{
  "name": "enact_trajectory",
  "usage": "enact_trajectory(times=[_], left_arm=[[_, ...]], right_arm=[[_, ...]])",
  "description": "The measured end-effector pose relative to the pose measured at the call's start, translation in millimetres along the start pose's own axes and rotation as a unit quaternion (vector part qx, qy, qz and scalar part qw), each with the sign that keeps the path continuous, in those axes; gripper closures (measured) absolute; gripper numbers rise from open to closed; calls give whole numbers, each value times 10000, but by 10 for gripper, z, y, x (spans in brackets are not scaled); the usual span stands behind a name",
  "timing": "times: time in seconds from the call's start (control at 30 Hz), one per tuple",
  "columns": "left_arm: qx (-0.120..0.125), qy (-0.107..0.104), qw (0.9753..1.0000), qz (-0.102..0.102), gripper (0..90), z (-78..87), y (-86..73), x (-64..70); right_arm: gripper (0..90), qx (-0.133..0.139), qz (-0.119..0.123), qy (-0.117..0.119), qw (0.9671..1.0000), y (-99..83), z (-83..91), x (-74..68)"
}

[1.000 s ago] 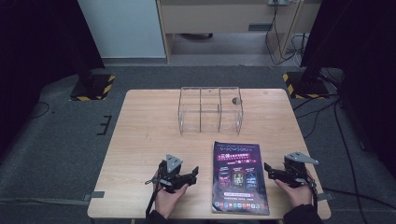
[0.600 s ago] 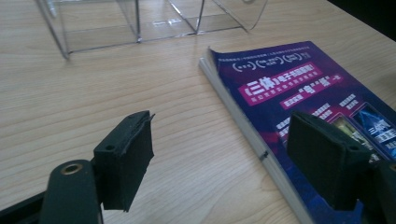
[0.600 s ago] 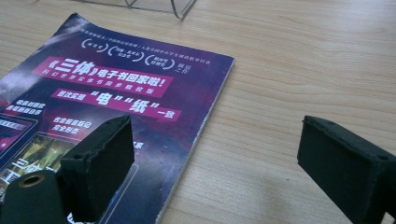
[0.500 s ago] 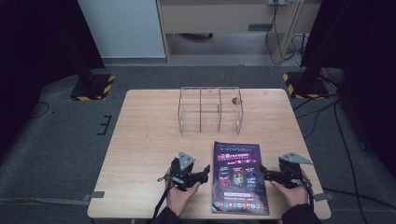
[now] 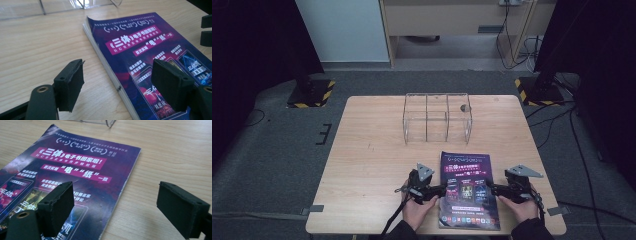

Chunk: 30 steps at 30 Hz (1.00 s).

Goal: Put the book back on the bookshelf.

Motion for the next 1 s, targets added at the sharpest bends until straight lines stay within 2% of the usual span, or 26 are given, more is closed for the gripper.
enact_trajectory(times=[0.2,0.5,1.0], left_arm=[[-107,-38,9999,22,275,-122,-39,37],[-220,-83,9997,78,314,-245,-91,75],[-230,-153,9992,279,371,-320,-114,91]], right_arm=[[175,18,123,46,9999,-13,-22,-32],[225,-77,123,180,9997,-46,-73,-51],[297,-174,67,392,9991,-74,-157,-92]])
Point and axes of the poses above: each handheld gripper's, and its own axes: z roughly backward along the jaws, y roughly out of its top, x roughly to its right, the point moved 1 cm from there along -z, roughly forward along the jaws, and after that the axes turned 7 degrees about z, right-handed, at the moved point
